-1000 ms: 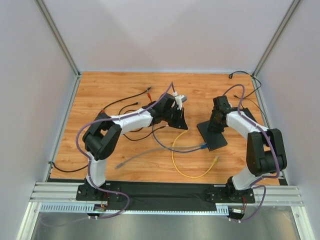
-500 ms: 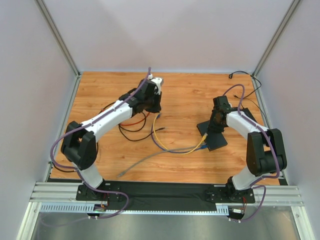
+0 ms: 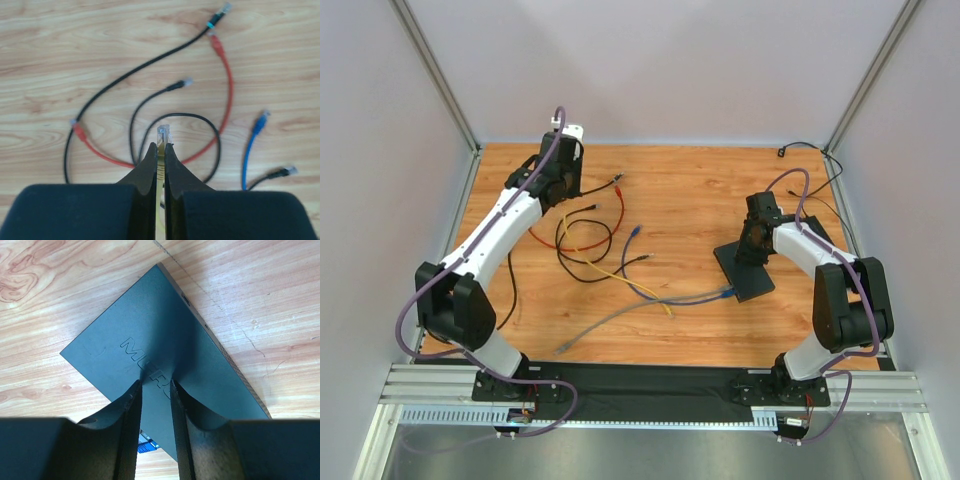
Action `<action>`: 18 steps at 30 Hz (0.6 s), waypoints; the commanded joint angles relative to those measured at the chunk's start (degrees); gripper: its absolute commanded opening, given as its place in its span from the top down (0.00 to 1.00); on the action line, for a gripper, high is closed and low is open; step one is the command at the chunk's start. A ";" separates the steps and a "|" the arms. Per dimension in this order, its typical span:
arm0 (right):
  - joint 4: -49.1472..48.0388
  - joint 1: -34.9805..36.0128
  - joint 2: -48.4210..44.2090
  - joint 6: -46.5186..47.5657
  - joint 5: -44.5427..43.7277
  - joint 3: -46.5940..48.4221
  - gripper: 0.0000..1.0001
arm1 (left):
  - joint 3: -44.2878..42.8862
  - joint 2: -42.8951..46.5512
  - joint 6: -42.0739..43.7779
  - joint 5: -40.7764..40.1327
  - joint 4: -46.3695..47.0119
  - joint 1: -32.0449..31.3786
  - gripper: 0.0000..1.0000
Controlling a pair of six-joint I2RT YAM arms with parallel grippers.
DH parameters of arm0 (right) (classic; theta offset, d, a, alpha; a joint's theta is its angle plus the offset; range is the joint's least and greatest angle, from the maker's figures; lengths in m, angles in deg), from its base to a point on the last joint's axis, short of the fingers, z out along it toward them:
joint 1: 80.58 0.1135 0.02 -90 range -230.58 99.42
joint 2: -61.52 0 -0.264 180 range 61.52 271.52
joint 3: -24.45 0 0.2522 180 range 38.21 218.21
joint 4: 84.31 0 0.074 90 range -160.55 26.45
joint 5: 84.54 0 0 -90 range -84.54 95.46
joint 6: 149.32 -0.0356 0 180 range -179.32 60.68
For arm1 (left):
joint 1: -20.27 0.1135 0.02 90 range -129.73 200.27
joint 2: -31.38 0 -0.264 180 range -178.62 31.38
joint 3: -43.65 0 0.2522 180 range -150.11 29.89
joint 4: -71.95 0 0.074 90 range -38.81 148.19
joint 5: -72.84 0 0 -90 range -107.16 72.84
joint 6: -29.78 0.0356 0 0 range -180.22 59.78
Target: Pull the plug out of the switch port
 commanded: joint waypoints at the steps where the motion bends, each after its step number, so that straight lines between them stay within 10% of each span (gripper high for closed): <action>1: 2.52 0.11 2.06 0.83 -0.98 -2.26 0.69 | -4.20 -1.95 4.33 -4.06 -3.12 2.74 1.00; 18: 2.43 0.11 2.67 0.74 -0.98 -2.26 0.69 | -27.50 -18.13 0.55 -14.97 -12.36 12.15 1.00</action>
